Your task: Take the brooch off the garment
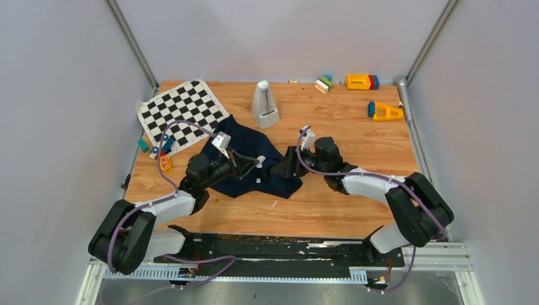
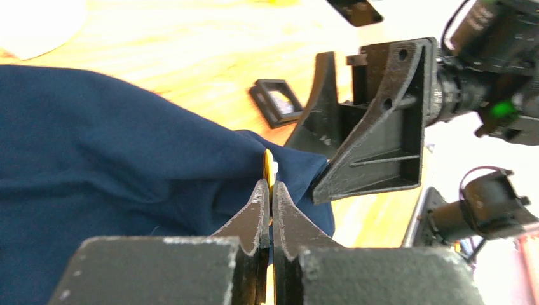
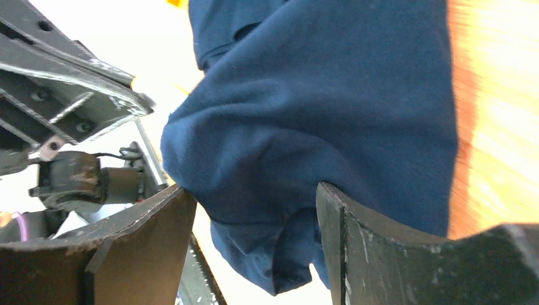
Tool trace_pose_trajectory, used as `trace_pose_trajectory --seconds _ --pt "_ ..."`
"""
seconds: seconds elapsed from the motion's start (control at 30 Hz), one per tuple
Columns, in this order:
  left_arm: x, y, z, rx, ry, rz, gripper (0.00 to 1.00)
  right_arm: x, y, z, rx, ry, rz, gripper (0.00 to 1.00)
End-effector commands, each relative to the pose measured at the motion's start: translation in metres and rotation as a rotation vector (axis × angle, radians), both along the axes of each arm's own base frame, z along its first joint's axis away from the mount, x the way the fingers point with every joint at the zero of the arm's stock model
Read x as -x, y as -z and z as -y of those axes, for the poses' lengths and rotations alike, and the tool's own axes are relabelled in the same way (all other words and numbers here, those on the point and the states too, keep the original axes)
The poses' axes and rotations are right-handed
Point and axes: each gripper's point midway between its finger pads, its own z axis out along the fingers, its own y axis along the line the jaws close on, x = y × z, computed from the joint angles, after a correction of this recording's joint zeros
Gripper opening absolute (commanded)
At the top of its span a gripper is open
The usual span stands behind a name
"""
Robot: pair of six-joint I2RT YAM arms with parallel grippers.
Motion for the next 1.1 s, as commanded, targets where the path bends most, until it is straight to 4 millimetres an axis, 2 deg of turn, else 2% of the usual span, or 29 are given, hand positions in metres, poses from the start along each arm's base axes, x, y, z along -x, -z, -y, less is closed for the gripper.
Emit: trace_pose_trajectory --seconds 0.0,0.17,0.33,0.47,0.8,1.07 --pt "0.017 -0.04 0.016 0.132 0.151 0.139 0.0 0.016 -0.059 -0.015 -0.232 -0.126 0.091 0.7" --pt "0.027 -0.05 0.023 0.184 0.22 0.186 0.0 0.03 -0.076 -0.008 -0.286 -0.163 0.164 0.68" --pt "0.037 -0.058 0.027 0.216 0.272 0.222 0.0 0.031 -0.078 -0.008 -0.326 -0.179 0.143 0.57" --pt "0.041 -0.061 0.029 0.219 0.289 0.234 0.0 0.042 -0.084 -0.007 -0.406 -0.261 0.113 0.53" --pt "0.058 -0.067 0.04 0.208 0.353 0.303 0.0 0.045 -0.089 -0.005 -0.445 -0.286 0.101 0.47" --pt "0.066 -0.065 0.049 0.195 0.384 0.329 0.0 0.043 -0.09 -0.001 -0.459 -0.279 0.082 0.33"
